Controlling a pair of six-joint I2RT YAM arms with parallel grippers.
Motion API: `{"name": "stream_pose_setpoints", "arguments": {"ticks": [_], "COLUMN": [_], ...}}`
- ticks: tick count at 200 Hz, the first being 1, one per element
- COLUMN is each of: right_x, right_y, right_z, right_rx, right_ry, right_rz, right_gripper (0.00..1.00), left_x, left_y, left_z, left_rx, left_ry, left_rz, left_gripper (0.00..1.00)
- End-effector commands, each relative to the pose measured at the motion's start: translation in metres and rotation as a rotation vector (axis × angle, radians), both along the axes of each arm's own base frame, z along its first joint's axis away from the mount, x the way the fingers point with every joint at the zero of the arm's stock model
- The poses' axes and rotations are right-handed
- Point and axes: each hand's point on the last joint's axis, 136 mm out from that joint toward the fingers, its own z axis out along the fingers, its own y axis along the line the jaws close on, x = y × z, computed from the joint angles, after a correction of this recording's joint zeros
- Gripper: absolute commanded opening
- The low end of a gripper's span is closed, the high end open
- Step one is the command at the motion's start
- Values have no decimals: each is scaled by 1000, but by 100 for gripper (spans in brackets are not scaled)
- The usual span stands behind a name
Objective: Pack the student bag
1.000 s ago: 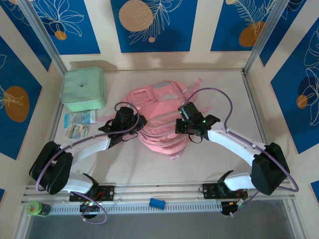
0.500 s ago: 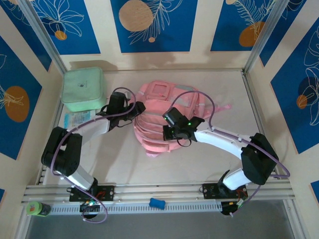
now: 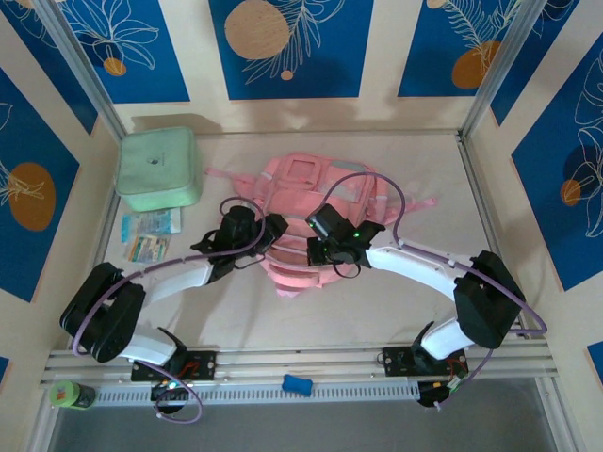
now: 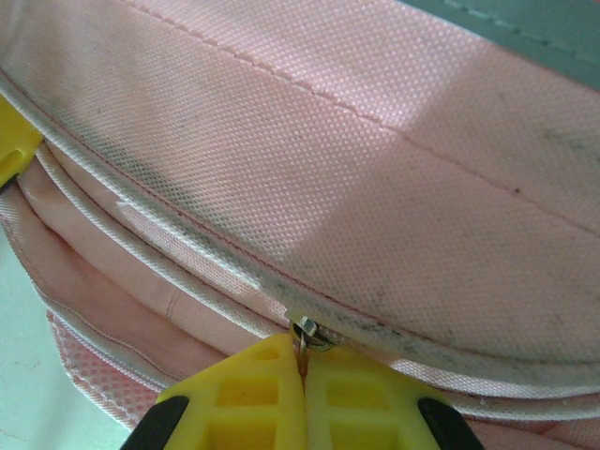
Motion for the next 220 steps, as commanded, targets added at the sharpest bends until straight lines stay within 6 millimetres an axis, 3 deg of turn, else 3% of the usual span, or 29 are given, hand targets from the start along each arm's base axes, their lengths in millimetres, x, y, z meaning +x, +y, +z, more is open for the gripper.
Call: {"name": "stream_pose_setpoints", "arguments": {"ticks": [1,19,51,80,122,167,209,220], "right_x": [-4,-3,-6,-10,-8,16,27,26], "right_y": [4,-4,-20,-39,-67,-83,-67,-66], "right_z": [2,3,7,9,11,10,21,27], "right_rx": [-14,-43,-79,-139,-173,-176,-93,-80], "right_ry": [6,-4,3,16,18,11,-8,-26], "right_rz": [9,-8,-36,-57,-60,-70,-22,-9], "right_gripper": [0,0,0,0,0,0,0,12], "left_x": [12,15,14,15,13,28,28,24], "left_y": [7,12,33,51,77,84,76,76], "left_z": [3,4,4,11,3,2,5,7], "left_rx": [-17,20,153,204,291,320,307,318], "left_ry": [-16,-27,-49,-63,-45,-40,-47,-50], "left_rz": [124,143,171,159,89,10,-37,-54], "left_gripper": [48,36,0,0,0,0,0,4]}}
